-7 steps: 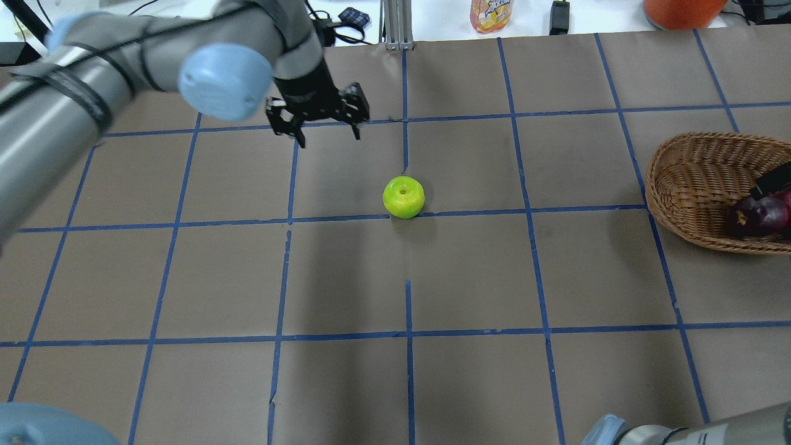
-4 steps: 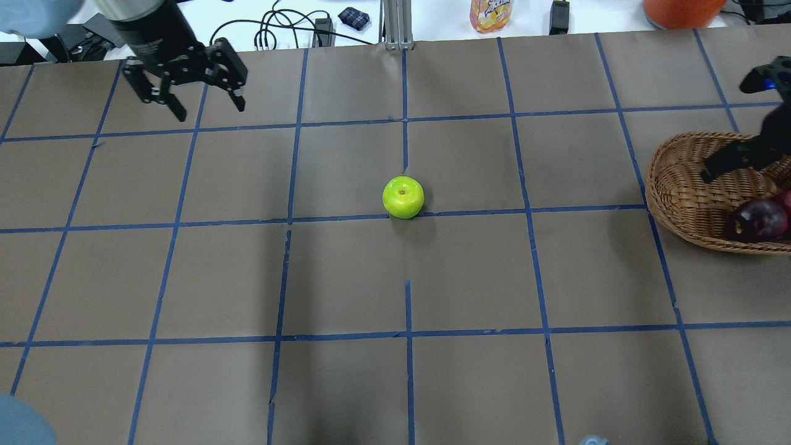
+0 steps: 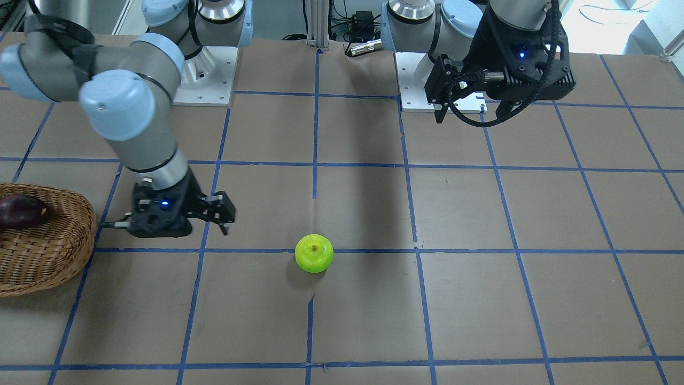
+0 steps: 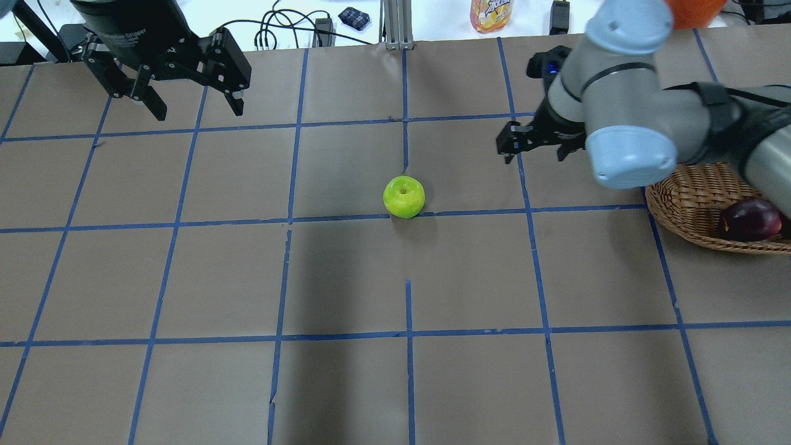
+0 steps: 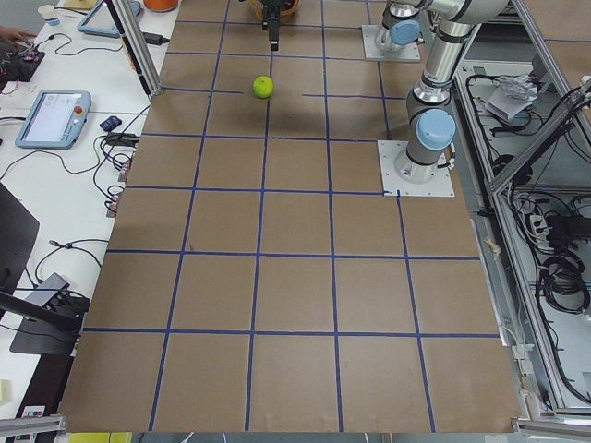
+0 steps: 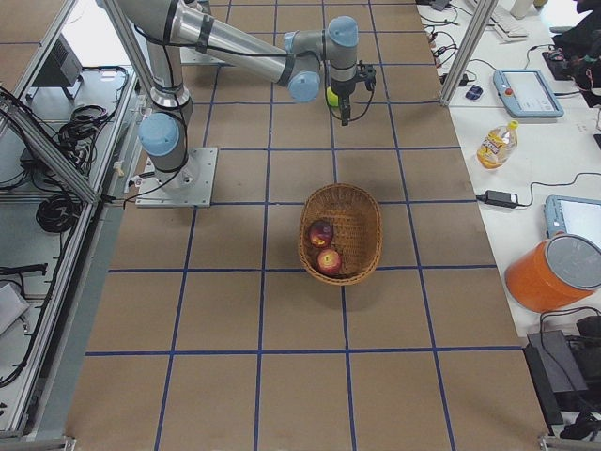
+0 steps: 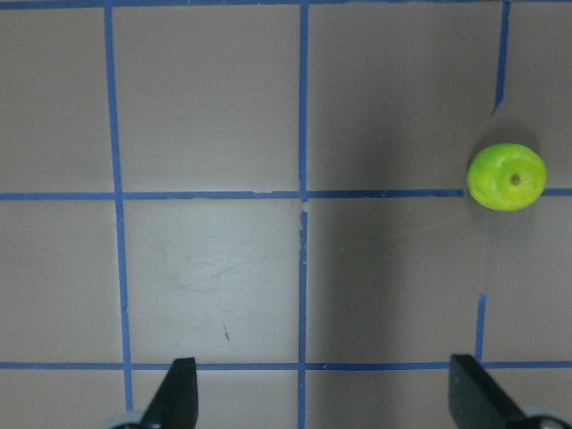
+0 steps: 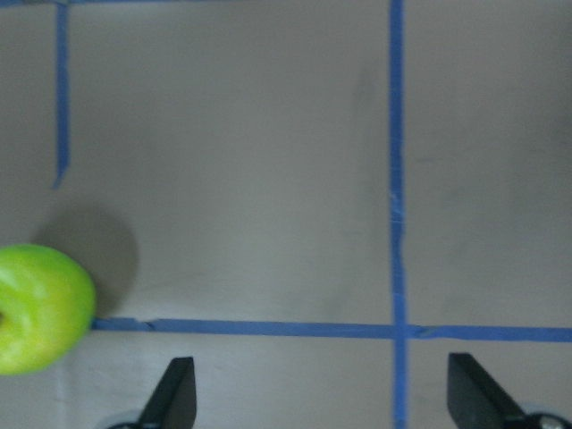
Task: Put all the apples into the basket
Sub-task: 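Reach and grasp the green apple with right gripper while left withdraws upward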
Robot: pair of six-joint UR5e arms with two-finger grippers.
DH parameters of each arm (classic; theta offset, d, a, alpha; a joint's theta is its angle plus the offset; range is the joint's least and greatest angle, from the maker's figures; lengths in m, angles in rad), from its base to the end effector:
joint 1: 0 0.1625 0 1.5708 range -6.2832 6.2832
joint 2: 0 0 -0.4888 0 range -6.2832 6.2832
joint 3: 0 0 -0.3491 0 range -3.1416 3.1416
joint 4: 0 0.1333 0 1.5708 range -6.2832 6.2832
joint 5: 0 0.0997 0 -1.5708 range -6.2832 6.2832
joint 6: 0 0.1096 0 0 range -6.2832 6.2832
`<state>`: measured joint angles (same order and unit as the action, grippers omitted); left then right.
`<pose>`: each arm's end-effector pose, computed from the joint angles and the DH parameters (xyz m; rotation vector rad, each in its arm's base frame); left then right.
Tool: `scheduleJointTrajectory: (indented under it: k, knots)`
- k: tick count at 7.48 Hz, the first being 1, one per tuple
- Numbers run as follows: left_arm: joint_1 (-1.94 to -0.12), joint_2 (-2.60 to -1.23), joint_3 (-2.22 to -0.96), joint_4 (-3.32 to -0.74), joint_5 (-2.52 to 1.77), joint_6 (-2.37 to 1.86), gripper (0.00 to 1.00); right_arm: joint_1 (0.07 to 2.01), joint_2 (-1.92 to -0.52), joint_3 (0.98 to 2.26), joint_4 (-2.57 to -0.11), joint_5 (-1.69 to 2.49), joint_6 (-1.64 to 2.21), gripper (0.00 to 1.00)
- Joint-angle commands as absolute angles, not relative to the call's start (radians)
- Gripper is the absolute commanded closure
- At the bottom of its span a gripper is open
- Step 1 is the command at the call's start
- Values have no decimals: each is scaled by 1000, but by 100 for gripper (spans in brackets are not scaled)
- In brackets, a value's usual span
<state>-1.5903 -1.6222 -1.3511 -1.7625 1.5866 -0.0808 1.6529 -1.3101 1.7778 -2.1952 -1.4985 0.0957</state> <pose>-0.1406 -0.4637 0.5972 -0.0955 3.1230 0.0353 0.1861 -0.5397 0.3850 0.0121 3.0473 -0.2285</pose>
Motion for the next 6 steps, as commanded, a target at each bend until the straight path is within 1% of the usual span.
scheduleJointTrajectory:
  k: [1, 2, 3, 4, 6]
  knots:
    - [-1508, -1591, -1408, -1811, 1610, -45, 0, 1851, -1171, 1647, -2244, -1509, 422, 0]
    - [-1512, -1565, -1452, -1875, 1662, -63, 0, 1908, -1114, 1610, -2241, -1522, 507, 0]
    - [-1513, -1563, -1463, -1809, 1657, -54, 0, 1937, -1065, 1594, -2244, -1546, 518, 0]
    - [-1513, -1563, -1473, -1765, 1660, -51, 0, 1940, -1054, 1592, -2237, -1558, 512, 0]
    - [-1506, -1563, -1459, -1758, 1661, -46, 0, 1942, -1043, 1597, -2233, -1548, 512, 0]
